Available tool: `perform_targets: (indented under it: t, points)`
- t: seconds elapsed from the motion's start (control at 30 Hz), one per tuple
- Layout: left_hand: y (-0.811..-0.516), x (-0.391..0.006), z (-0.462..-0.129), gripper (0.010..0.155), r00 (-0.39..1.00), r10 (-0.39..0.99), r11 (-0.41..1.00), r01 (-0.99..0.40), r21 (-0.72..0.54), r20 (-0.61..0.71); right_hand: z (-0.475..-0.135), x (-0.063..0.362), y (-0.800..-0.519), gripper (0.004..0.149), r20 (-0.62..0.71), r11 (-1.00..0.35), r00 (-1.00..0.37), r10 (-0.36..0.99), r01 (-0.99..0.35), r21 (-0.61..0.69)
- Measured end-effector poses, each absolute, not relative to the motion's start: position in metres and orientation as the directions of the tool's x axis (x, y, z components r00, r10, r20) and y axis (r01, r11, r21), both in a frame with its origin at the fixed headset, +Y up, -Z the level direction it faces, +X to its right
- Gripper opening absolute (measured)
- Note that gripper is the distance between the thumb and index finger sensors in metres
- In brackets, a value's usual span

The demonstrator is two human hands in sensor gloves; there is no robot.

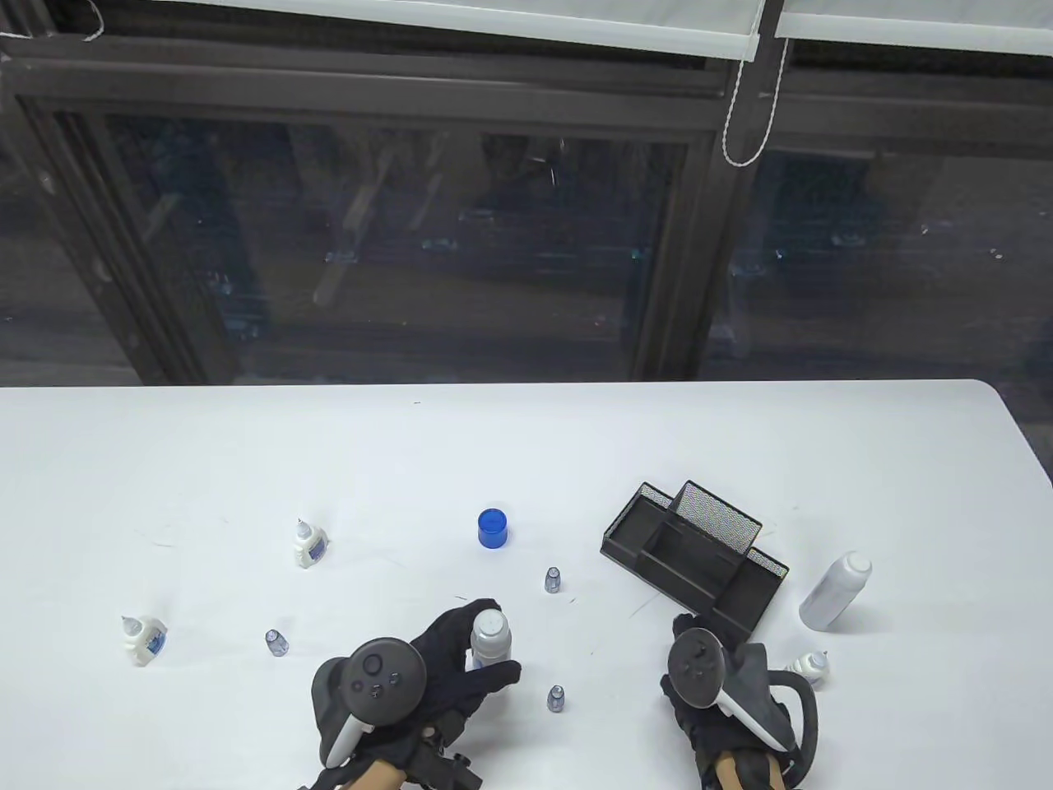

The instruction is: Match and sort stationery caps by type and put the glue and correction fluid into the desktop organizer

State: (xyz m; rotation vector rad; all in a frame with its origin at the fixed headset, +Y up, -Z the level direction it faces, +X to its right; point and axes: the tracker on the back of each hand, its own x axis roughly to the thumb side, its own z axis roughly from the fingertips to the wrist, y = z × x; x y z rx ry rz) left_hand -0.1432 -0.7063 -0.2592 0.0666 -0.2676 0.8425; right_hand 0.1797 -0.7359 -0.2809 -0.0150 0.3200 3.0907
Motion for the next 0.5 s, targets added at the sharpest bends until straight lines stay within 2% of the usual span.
perform_targets:
  t: [0.2, 0.3, 0.43, 0.5]
  points:
    - [-0.708, -0.145, -0.258, 0.073, 0.640, 0.722, 0.673, -0.738, -0.050, 0.263, -0.287, 0.169, -0.752, 0.068, -0.018, -0.965, -0.995, -0.099, 0.091, 0.244]
    - [-0.711, -0.144, -0.257, 0.073, 0.645, 0.719, 0.678, -0.732, -0.058, 0.259, -0.287, 0.164, -0.751, 0.065, 0.005, -0.971, -0.990, -0.141, 0.139, 0.194]
    - [-0.715, -0.143, -0.258, 0.073, 0.634, 0.733, 0.667, -0.741, -0.079, 0.246, -0.279, 0.156, -0.727, 0.064, 0.054, -0.994, -0.997, -0.048, 0.054, 0.099]
    - [-0.716, -0.143, -0.258, 0.073, 0.638, 0.730, 0.671, -0.737, -0.080, 0.245, -0.271, 0.148, -0.701, 0.064, 0.091, -0.996, -0.992, 0.087, -0.084, 0.039]
